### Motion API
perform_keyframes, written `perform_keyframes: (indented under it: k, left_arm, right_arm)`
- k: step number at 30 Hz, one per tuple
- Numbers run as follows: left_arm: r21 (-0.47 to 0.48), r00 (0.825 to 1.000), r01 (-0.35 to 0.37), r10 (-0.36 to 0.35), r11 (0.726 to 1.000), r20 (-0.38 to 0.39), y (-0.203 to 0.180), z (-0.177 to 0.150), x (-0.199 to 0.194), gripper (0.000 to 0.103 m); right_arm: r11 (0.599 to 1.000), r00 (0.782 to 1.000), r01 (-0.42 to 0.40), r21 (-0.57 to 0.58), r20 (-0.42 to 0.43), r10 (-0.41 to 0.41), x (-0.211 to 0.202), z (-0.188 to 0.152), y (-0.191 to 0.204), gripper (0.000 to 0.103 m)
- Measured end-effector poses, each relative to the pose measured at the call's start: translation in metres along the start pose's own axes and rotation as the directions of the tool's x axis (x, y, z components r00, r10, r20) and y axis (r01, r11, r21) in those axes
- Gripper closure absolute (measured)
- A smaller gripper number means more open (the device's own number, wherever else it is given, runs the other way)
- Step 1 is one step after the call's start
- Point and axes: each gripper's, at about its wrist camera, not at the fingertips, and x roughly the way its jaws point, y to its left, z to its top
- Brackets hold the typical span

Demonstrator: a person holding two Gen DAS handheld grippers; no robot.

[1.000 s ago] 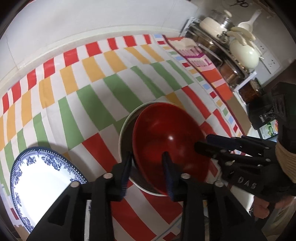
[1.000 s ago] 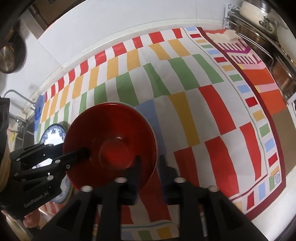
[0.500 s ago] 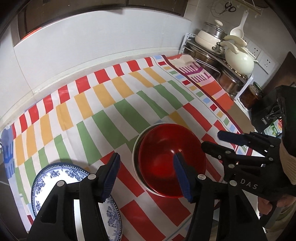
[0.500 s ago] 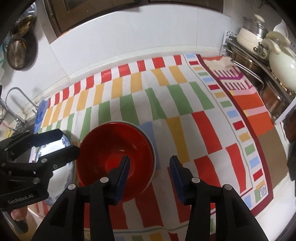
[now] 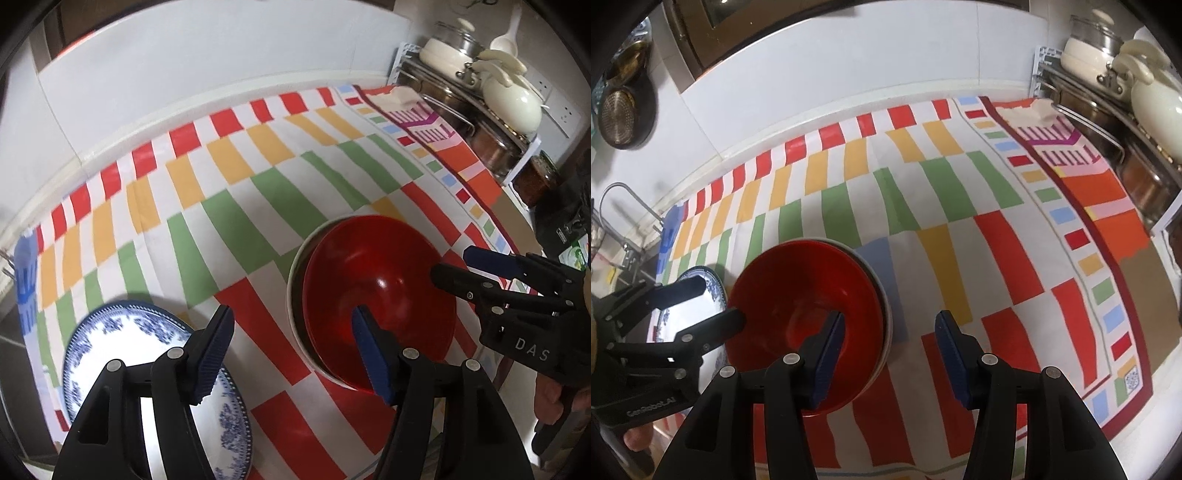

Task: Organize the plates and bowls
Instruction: 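Close both grippers on the rims of the nested bowls, then lift the nested bowls with both grippers and carry them over the blue-patterned plates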

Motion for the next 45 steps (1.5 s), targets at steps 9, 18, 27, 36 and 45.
perform_keyframes:
  k: [9,18,27,36,45]
  left_arm:
    - [-0.078,0.999,-0.001,-0.002,0.997,-0.046,-0.001,-0.002,0.023,0.038]
    - [-0.151,0.998,-0.014,0.005,0.988,-0.063,0.001,-0.002,0.037,0.040]
    - [-0.200,0.994,0.002,-0.023,0.980,-0.104,0.002,-0.006,0.049,0.062]
    - [-0.258,0.989,0.061,-0.094,0.964,-0.115,0.006,-0.004,0.056,0.070]
    - [-0.255,0.984,0.042,-0.084,0.966,-0.155,0.003,0.002,0.058,0.069]
  right_arm:
    - [1.000,0.999,-0.026,0.016,-0.043,0.027,0.018,-0.003,-0.009,0.051]
    - [0.994,0.992,-0.095,0.059,-0.081,0.099,0.035,-0.004,-0.015,0.052]
    - [0.986,0.978,-0.149,0.075,-0.139,0.158,0.050,-0.005,-0.014,0.067]
    - [0.979,0.961,-0.174,0.106,-0.199,0.192,0.062,-0.005,-0.011,0.074]
    - [0.977,0.952,-0.132,0.170,-0.255,0.173,0.065,0.001,-0.012,0.074]
